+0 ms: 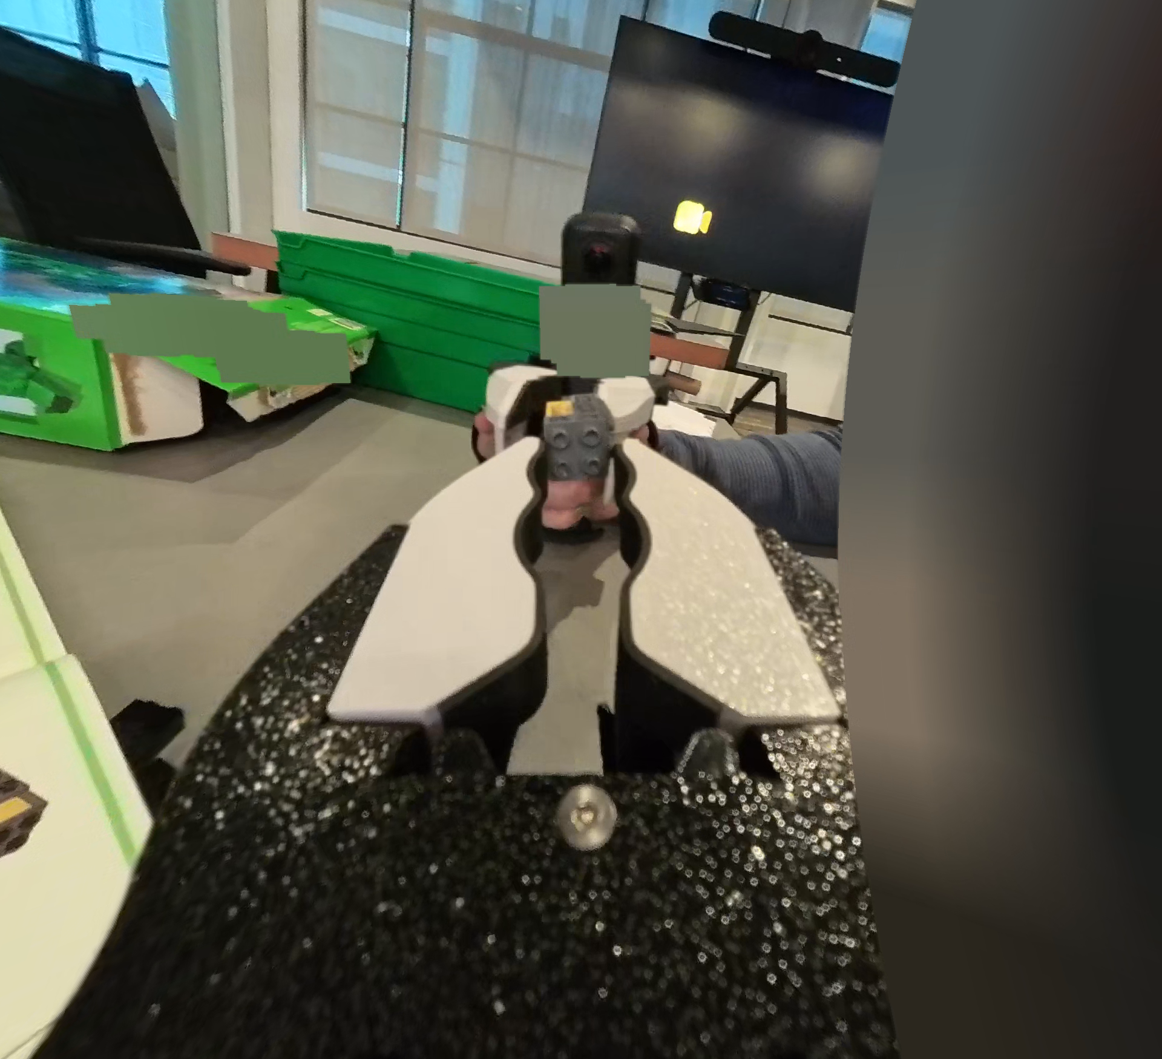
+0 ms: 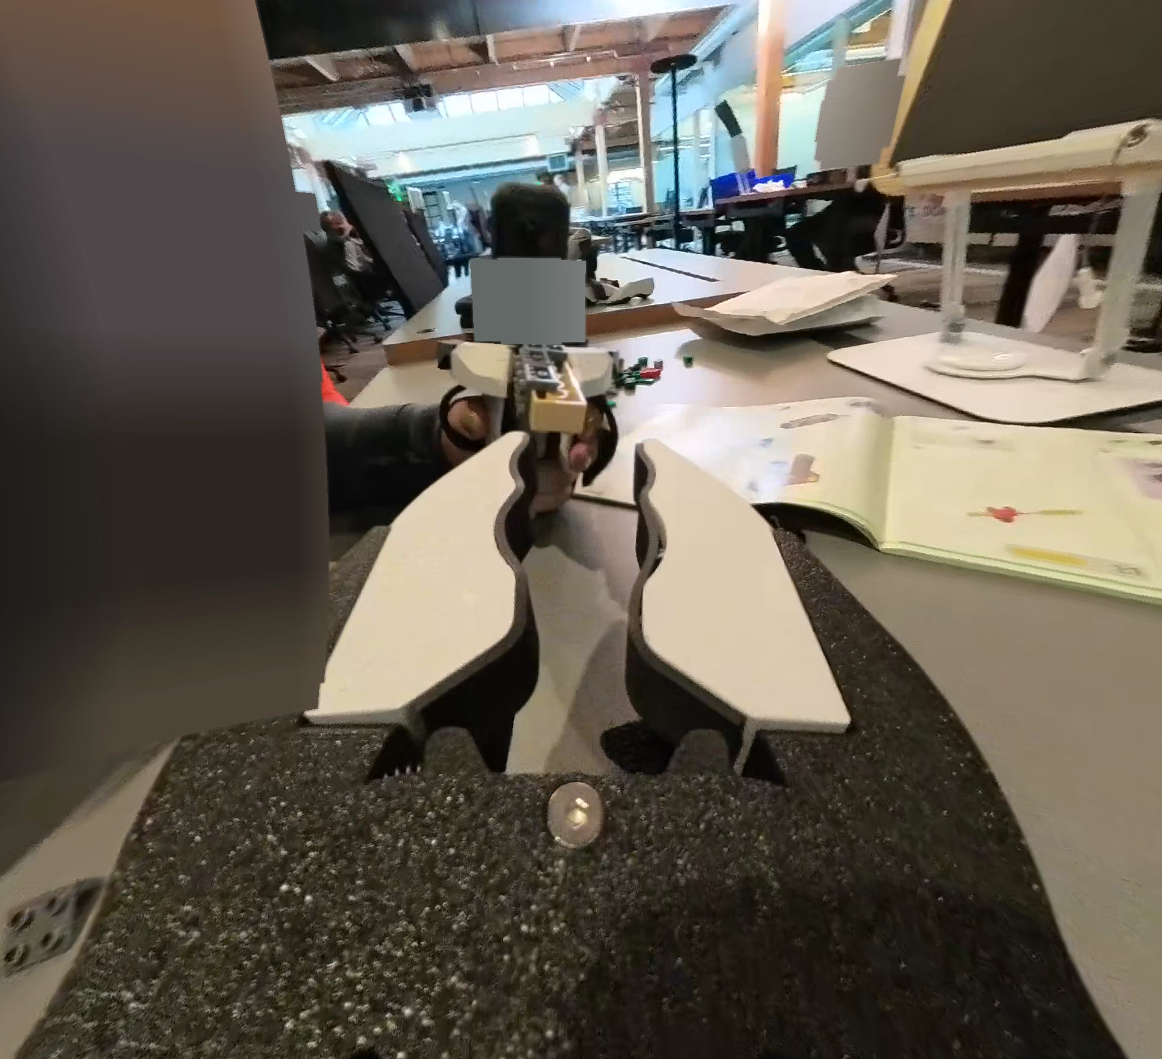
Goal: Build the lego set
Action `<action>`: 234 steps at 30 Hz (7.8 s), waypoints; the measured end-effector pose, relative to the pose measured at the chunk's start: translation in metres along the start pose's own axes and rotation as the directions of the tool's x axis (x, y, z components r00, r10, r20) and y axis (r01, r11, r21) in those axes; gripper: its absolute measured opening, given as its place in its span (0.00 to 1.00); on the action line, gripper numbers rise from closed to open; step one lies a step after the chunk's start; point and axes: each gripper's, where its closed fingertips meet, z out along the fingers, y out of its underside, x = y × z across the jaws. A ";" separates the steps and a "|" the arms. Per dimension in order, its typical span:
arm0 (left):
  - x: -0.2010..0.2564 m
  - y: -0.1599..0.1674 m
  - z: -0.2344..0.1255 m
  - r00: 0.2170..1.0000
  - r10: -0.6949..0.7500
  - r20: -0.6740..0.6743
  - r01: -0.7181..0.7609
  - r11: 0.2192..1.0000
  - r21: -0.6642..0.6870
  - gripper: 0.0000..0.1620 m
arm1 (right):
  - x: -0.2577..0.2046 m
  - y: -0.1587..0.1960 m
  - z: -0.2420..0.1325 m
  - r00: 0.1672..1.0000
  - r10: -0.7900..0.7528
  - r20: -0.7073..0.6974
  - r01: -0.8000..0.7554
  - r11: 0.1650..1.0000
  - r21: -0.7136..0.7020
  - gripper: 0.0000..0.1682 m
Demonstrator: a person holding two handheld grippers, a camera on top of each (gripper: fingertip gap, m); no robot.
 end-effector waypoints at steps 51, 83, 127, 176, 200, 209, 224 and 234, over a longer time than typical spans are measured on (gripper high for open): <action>-0.032 0.018 -0.001 0.709 0.617 0.340 -0.502 0.781 -0.371 0.29 | 0.015 0.001 -0.001 0.942 0.333 0.045 -0.334 0.942 0.029 0.09; -0.059 0.010 -0.019 0.697 0.405 0.592 -0.273 0.913 -0.303 0.30 | 0.060 0.039 -0.017 0.905 -0.052 -0.422 -0.111 0.929 -0.353 0.09; -0.052 0.013 -0.012 0.743 0.404 0.534 -0.283 0.912 -0.298 0.30 | 0.018 0.093 -0.047 0.961 -0.273 -0.047 0.158 0.680 -0.716 0.04; -0.048 0.028 0.002 0.480 0.726 0.492 -0.400 0.681 -0.614 0.02 | 0.027 0.023 0.018 0.894 -0.004 -0.448 -0.110 0.967 -0.228 0.16; -0.030 0.041 0.014 0.501 0.825 0.262 -0.579 0.545 -0.607 0.22 | -0.007 0.029 -0.002 0.980 0.185 -0.068 -0.197 0.925 -0.326 0.10; 0.015 0.037 0.028 0.391 0.915 0.097 -0.806 0.391 -0.445 0.10 | -0.032 0.013 -0.010 0.872 0.454 0.182 -0.407 0.880 -0.244 0.10; -0.006 0.018 0.020 0.258 0.936 0.240 -0.725 0.352 -0.591 0.02 | -0.017 0.014 -0.001 0.948 0.313 0.052 -0.296 0.933 -0.204 0.15; -0.017 0.013 0.014 0.251 0.915 0.316 -0.647 0.401 -0.648 0.02 | -0.003 0.008 0.017 0.978 0.177 -0.109 -0.188 0.978 -0.091 0.14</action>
